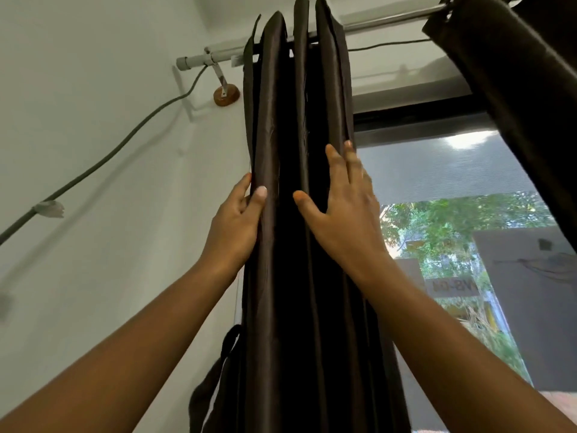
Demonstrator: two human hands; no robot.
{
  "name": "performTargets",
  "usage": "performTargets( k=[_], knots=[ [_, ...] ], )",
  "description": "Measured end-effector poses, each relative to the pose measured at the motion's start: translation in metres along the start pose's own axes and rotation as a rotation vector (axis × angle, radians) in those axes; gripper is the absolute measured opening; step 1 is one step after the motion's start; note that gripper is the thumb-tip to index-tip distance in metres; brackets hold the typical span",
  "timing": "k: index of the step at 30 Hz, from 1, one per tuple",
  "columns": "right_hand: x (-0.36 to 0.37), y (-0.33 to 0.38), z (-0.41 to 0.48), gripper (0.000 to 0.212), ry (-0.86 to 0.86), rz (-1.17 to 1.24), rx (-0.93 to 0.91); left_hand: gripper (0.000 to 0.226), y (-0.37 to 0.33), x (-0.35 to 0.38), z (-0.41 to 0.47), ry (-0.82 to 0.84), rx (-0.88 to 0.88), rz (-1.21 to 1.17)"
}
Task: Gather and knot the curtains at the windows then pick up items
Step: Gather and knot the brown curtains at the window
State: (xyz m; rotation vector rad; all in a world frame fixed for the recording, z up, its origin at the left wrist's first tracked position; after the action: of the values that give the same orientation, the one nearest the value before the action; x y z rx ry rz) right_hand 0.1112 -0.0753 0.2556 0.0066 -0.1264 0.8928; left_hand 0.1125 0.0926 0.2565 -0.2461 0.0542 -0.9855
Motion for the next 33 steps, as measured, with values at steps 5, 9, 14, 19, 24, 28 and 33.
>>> performTargets(
  k=[5, 9, 14, 19, 24, 28, 33],
  knots=[
    [0.004, 0.037, -0.001, 0.056, 0.024, -0.001, -0.081, 0.033, 0.0, -0.01, -0.007, 0.004, -0.082, -0.016],
    [0.028, 0.043, -0.001, 0.087, 0.292, -0.182, 0.051, 0.044, 0.002, -0.025, -0.012, -0.031, -0.026, 0.125],
    [0.025, 0.036, -0.012, 0.025, 0.221, -0.348, 0.036, 0.072, 0.012, -0.063, -0.017, -0.165, -0.104, 0.207],
    [0.018, 0.033, -0.022, 0.028, 0.192, -0.248, 0.105, 0.036, 0.012, -0.086, -0.024, -0.125, -0.146, 0.132],
    [0.03, 0.045, -0.042, 0.058, 0.136, -0.363, 0.01, 0.025, 0.003, -0.085, -0.031, -0.132, -0.099, 0.167],
    [0.025, 0.05, -0.049, 0.039, 0.081, -0.341, -0.026, 0.021, 0.0, -0.089, -0.034, -0.156, -0.131, 0.053],
    [0.031, 0.079, -0.064, 0.032, 0.076, -0.255, -0.159, 0.011, -0.018, -0.066, -0.041, -0.089, -0.116, -0.002]
  ],
)
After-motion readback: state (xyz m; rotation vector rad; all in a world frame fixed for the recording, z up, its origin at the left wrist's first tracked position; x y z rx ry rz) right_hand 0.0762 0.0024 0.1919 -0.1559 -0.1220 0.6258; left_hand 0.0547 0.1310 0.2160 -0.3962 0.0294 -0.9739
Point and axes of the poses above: each hand's wrist, its own z-axis towards the middle knuckle, its own x-axis out of the palm, y = z × x, the point moved 5 cm from there along z, towards the middle knuckle, and after that the axes turned 2 degrees about -y, right-handed, at the moved point
